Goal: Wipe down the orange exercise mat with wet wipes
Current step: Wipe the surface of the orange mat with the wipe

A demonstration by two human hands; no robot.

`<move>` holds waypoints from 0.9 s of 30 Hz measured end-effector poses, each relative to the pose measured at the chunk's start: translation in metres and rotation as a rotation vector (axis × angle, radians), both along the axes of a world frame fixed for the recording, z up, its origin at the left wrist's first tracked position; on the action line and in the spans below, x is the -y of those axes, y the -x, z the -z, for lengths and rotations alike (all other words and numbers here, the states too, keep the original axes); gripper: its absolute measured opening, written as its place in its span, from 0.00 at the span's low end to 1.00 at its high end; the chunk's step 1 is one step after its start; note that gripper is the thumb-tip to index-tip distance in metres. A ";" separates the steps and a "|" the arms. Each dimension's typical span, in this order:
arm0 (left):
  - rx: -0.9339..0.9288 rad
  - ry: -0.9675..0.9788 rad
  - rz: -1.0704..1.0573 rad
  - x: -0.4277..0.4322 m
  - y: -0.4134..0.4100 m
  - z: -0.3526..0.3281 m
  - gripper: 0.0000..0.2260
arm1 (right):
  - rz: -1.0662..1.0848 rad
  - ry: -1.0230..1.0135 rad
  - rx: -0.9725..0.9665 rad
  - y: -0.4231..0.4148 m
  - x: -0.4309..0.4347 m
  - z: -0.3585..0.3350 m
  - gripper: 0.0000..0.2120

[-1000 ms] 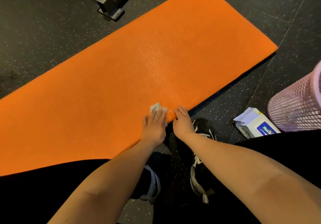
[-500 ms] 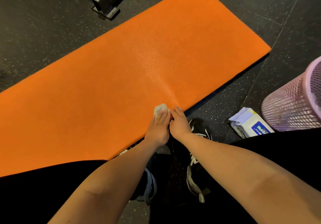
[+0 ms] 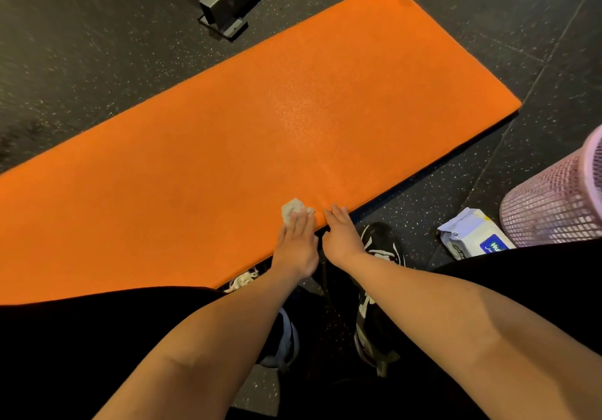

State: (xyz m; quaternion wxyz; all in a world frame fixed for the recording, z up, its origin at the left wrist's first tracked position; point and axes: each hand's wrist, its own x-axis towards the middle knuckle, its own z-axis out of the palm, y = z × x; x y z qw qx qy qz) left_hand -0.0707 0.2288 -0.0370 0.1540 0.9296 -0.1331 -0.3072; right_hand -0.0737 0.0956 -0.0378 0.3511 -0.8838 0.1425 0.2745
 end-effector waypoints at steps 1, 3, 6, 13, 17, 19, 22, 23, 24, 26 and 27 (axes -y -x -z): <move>0.005 0.014 0.049 0.005 0.002 0.000 0.27 | 0.004 -0.021 0.002 0.001 0.001 0.000 0.31; 0.013 0.015 0.124 0.009 0.001 0.001 0.30 | 0.010 -0.034 0.009 0.003 0.003 0.001 0.32; 0.040 0.008 0.165 -0.002 -0.001 0.002 0.29 | -0.008 0.003 0.003 0.005 0.000 0.000 0.31; 0.021 -0.101 -0.225 -0.048 -0.011 -0.003 0.26 | -0.019 0.074 -0.015 0.005 -0.010 -0.005 0.30; 0.085 -0.038 -0.185 -0.050 -0.011 -0.009 0.25 | -0.023 0.092 -0.012 0.004 -0.012 -0.009 0.30; 0.095 0.051 -0.181 -0.044 -0.005 -0.014 0.23 | -0.029 0.096 0.003 0.004 -0.013 -0.012 0.29; 0.013 0.185 -0.238 -0.035 -0.002 -0.027 0.23 | -0.017 0.060 0.040 0.007 -0.017 -0.017 0.26; -0.025 0.246 -0.262 -0.032 -0.003 -0.033 0.23 | 0.000 0.041 0.064 0.007 -0.018 -0.020 0.24; -0.041 0.312 -0.302 -0.028 -0.005 -0.040 0.24 | 0.027 0.013 0.099 0.007 -0.019 -0.023 0.23; 0.011 0.398 -0.390 -0.023 -0.012 -0.054 0.24 | 0.129 -0.106 0.142 0.003 -0.020 -0.035 0.21; 0.041 0.413 -0.419 -0.022 -0.015 -0.060 0.24 | 0.190 -0.183 0.137 0.000 -0.021 -0.041 0.20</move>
